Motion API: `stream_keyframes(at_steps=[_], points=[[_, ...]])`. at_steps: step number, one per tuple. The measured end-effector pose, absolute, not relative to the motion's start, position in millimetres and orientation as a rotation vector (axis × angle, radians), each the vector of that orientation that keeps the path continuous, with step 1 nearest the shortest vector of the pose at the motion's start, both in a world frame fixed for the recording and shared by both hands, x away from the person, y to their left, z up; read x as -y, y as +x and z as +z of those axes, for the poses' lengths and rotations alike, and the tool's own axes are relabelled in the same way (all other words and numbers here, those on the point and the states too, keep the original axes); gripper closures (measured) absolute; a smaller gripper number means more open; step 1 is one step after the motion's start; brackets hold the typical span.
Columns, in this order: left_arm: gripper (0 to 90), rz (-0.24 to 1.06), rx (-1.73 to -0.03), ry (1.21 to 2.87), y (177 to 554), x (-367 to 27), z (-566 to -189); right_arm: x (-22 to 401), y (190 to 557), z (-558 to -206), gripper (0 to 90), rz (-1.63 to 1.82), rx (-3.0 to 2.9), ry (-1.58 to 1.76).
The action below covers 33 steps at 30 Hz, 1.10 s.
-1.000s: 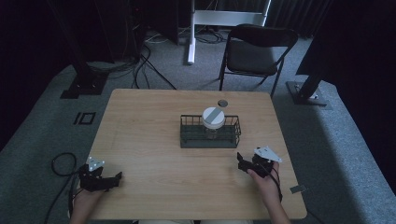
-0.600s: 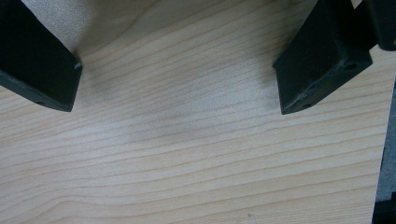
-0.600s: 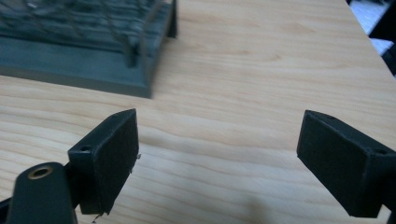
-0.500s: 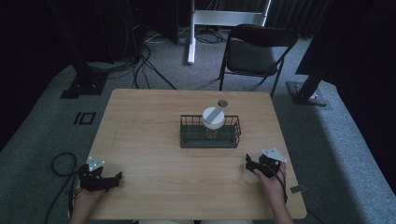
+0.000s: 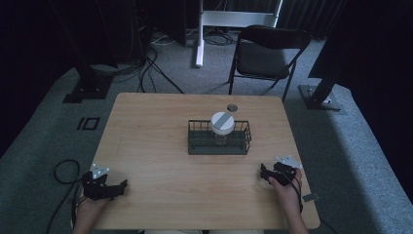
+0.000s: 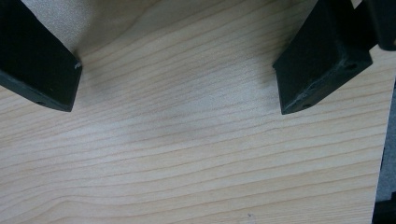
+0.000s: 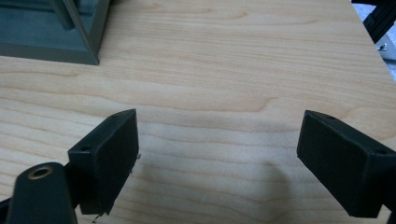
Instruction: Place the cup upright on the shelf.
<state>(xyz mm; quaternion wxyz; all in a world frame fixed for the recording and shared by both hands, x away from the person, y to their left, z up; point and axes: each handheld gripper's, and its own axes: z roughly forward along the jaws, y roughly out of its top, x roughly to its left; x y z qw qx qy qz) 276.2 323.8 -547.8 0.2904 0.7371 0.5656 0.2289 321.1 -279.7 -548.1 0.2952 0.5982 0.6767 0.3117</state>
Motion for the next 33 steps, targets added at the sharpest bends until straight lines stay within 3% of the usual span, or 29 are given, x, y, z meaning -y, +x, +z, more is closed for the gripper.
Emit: stream_keyframes(at_steps=[33], points=[[0.6,0.611,-1.509,1.966,276.2,-323.8,-547.7,283.2,324.2,-551.1,11.3,0.845,-1.944,1.59]])
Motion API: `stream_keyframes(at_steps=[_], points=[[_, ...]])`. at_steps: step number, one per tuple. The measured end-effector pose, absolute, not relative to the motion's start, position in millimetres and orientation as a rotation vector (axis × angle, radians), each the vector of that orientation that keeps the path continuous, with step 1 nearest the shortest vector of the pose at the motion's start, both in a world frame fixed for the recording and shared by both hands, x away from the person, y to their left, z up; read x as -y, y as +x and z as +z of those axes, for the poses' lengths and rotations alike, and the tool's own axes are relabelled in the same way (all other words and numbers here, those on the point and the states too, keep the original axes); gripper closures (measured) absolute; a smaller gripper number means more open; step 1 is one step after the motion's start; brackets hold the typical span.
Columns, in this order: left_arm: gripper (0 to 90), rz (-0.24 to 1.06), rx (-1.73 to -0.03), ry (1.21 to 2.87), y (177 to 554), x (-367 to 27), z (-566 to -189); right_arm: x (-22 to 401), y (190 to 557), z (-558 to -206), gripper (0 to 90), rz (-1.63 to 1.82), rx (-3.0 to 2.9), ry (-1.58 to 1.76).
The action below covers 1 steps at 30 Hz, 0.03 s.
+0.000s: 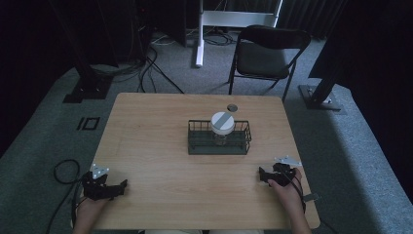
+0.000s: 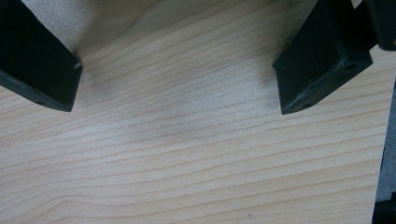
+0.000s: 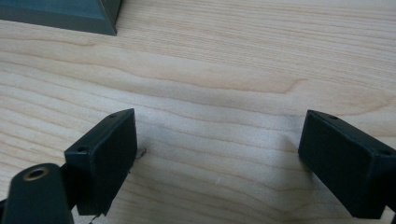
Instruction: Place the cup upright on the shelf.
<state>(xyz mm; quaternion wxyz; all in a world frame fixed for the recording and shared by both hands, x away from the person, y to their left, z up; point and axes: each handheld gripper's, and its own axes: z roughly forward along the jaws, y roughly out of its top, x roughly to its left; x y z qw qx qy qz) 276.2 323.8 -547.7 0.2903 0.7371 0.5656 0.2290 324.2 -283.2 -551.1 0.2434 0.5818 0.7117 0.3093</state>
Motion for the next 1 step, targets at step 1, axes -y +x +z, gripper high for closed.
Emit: stream_keyframes(at_steps=[1], points=[[0.6,0.611,-1.509,1.966,276.3,-323.8,-547.7,283.2,324.3,-551.1,11.3,0.845,-1.945,1.589]])
